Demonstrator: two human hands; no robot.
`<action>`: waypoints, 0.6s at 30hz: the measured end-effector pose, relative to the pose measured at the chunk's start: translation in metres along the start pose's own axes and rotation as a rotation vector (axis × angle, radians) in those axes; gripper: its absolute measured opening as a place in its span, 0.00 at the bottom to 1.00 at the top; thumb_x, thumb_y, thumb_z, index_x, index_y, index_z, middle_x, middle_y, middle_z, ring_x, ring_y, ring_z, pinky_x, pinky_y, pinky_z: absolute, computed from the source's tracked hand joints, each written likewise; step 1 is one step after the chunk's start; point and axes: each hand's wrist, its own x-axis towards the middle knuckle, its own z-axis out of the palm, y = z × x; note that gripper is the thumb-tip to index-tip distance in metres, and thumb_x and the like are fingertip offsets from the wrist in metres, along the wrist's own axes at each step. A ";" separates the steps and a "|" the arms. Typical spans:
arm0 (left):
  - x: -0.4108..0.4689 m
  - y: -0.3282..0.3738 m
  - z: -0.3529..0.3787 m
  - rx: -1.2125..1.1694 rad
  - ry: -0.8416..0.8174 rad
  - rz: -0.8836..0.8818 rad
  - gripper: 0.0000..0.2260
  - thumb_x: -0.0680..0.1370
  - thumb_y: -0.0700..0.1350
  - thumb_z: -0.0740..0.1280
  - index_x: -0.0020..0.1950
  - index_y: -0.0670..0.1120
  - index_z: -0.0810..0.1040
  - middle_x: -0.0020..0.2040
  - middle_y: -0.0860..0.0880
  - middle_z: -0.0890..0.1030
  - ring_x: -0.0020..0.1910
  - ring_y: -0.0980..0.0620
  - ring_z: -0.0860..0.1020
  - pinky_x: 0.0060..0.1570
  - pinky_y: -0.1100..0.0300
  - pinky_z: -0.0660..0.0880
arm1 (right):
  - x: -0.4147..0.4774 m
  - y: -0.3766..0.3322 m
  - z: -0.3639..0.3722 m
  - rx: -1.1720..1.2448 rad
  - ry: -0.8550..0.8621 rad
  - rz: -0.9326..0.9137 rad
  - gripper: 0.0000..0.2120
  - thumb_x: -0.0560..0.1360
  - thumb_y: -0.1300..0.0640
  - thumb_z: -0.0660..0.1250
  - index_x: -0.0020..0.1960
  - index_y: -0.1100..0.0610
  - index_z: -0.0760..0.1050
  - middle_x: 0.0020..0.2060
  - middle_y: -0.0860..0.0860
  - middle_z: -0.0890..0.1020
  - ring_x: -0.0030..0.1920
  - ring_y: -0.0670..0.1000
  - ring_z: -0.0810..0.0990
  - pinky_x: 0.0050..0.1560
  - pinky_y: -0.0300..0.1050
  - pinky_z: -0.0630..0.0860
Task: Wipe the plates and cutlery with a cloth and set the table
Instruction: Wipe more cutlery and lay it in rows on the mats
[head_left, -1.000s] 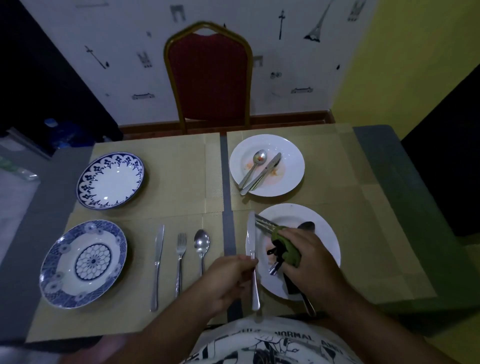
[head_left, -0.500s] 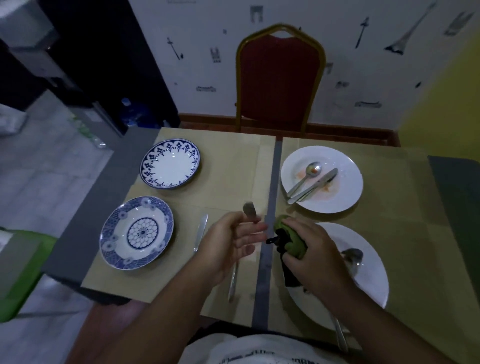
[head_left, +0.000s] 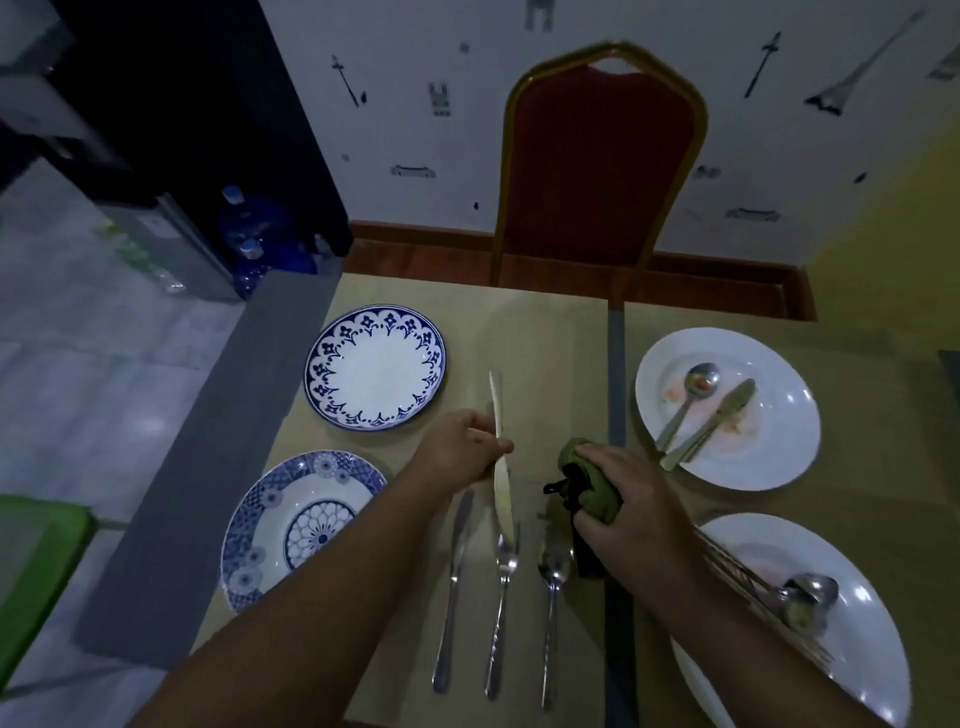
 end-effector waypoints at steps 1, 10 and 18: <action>0.013 0.003 -0.003 0.031 -0.008 -0.004 0.06 0.74 0.38 0.74 0.49 0.43 0.80 0.40 0.43 0.83 0.35 0.51 0.81 0.41 0.56 0.82 | 0.008 -0.002 0.005 -0.005 -0.005 0.007 0.32 0.64 0.61 0.74 0.68 0.51 0.74 0.61 0.46 0.77 0.62 0.48 0.74 0.61 0.45 0.73; 0.082 0.007 -0.009 0.309 0.099 0.111 0.10 0.73 0.42 0.75 0.54 0.44 0.85 0.48 0.47 0.86 0.47 0.51 0.83 0.56 0.53 0.80 | 0.049 -0.009 0.036 -0.022 -0.022 0.095 0.32 0.67 0.59 0.74 0.69 0.49 0.72 0.63 0.45 0.75 0.64 0.47 0.72 0.63 0.43 0.71; 0.049 -0.022 -0.020 0.659 0.029 0.570 0.15 0.78 0.39 0.69 0.64 0.44 0.79 0.56 0.46 0.82 0.52 0.51 0.80 0.50 0.65 0.74 | 0.048 -0.011 0.042 -0.033 -0.034 0.161 0.32 0.67 0.60 0.75 0.70 0.49 0.72 0.65 0.46 0.75 0.65 0.47 0.71 0.64 0.47 0.72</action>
